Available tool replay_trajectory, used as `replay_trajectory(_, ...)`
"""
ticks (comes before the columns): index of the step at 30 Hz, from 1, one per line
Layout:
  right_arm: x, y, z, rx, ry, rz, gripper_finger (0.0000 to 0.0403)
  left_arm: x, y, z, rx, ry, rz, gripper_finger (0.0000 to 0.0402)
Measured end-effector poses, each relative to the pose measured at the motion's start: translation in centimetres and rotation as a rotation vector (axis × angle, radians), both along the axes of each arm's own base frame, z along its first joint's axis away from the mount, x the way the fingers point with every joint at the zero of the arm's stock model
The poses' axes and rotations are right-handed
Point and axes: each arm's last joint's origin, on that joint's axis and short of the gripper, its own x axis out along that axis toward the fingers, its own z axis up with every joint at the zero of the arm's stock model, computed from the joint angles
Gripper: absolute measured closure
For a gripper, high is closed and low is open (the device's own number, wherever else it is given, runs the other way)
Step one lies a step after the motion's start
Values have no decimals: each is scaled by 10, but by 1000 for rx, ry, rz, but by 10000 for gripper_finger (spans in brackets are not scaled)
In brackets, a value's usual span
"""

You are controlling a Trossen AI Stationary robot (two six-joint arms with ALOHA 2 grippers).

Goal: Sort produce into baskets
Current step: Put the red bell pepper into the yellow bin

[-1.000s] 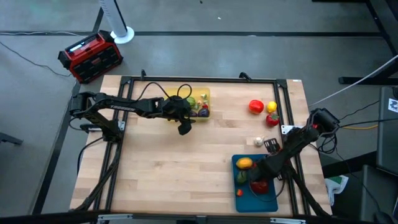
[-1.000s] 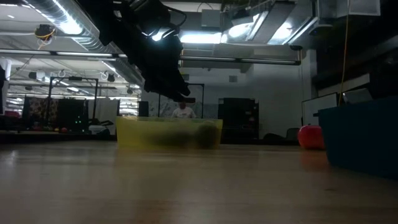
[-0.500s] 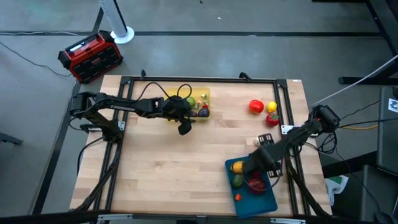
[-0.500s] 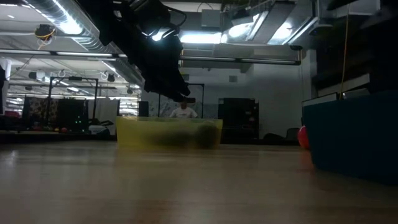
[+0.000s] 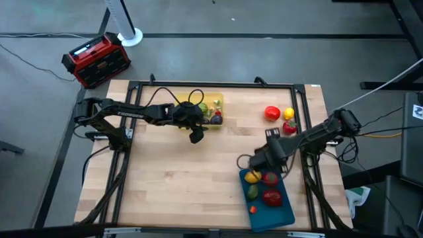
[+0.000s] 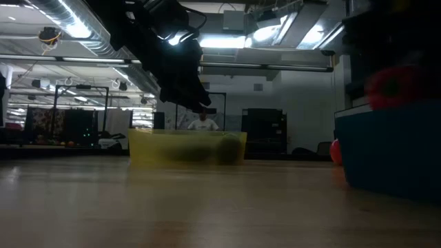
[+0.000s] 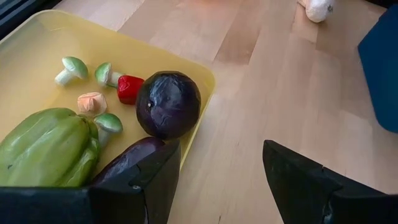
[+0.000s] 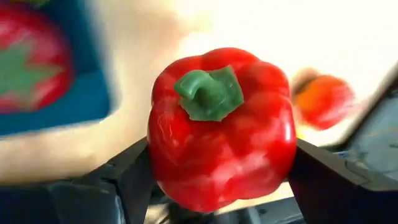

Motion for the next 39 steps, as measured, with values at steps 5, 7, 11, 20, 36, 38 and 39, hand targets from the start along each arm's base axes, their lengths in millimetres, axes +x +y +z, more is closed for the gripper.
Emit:
replay_trajectory(5,23,-28,3,-81,-135,42,103,0,0,0,2,-5,0,178)
replay_trajectory(7,35,-40,2,-76,-206,53,103,0,0,1,3,-7,-1,178)
replay_trajectory(11,62,-66,4,-59,-405,75,103,-2,0,8,8,-32,-1,178)
replay_trajectory(20,108,-133,29,-58,-918,63,102,-19,-4,43,54,-139,-18,178)
replay_trajectory(36,146,-212,-18,-95,-1088,-109,102,-33,-7,64,70,-194,-20,179)
replay_trajectory(38,150,-215,-30,-93,-1060,-116,102,-34,-7,63,69,-188,-20,179)
replay_trajectory(39,151,-218,-35,-97,-1048,-122,102,-34,-7,63,68,-181,-20,179)
